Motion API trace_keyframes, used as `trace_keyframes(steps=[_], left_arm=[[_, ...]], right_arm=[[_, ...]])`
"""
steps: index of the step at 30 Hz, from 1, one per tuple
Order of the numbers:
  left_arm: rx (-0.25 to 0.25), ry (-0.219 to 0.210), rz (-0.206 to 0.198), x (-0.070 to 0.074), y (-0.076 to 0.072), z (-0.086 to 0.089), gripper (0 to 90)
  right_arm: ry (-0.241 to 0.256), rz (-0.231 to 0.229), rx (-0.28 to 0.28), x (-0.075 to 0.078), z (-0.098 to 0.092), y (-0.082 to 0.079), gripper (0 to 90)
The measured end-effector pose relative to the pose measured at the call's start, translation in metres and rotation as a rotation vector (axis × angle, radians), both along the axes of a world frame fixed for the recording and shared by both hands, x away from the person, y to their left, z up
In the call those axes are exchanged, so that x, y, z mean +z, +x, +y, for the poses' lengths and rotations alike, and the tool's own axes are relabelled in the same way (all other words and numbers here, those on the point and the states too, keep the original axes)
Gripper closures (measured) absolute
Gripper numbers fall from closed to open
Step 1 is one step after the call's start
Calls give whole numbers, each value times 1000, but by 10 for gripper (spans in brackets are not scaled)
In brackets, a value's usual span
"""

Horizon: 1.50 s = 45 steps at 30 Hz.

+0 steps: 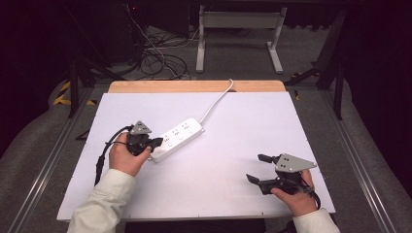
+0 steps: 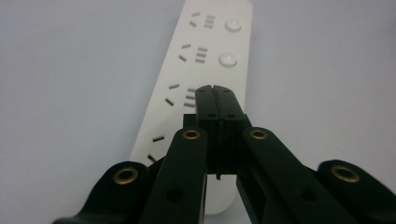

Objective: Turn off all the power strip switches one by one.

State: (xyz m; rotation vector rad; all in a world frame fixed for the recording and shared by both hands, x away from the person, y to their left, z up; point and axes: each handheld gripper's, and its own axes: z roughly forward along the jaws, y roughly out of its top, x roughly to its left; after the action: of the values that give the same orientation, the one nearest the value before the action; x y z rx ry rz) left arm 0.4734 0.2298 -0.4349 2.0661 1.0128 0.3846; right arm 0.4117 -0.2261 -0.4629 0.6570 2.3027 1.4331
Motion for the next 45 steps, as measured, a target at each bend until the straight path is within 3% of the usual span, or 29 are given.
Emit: trace_keyframes(steps=[2, 9, 10, 12, 17, 20, 24, 36, 45], left_arm=[[1, -2, -31, 6, -2, 3, 900], [-17, -38, -31, 7, -3, 0, 900], [-19, -28, -39, 7, -2, 0, 900], [-20, -39, -33, 7, 1, -2, 900], [-35, -13, -15, -2, 13, -12, 900], [-41, -25, 5, -7, 18, -16, 900], [-38, -1, 20, -15, 23, -20, 900], [-40, 42, 46, -23, 26, -26, 900], [-31, 44, 61, -25, 26, -29, 900]], right_arm=[[-3, 3, 0, -1, 0, 1, 206], [-4, -1, -1, 0, 0, 0, 206], [-5, -1, -1, 0, 0, 0, 206], [-6, -1, 1, 0, 1, 0, 206], [-7, 2, 4, -1, 1, 0, 206], [-6, 3, 1, -1, 1, 0, 206], [-6, 5, 2, -1, 1, 0, 205], [-9, 2, 3, -1, 0, 0, 203], [-12, -1, 2, -1, 1, 0, 202]])
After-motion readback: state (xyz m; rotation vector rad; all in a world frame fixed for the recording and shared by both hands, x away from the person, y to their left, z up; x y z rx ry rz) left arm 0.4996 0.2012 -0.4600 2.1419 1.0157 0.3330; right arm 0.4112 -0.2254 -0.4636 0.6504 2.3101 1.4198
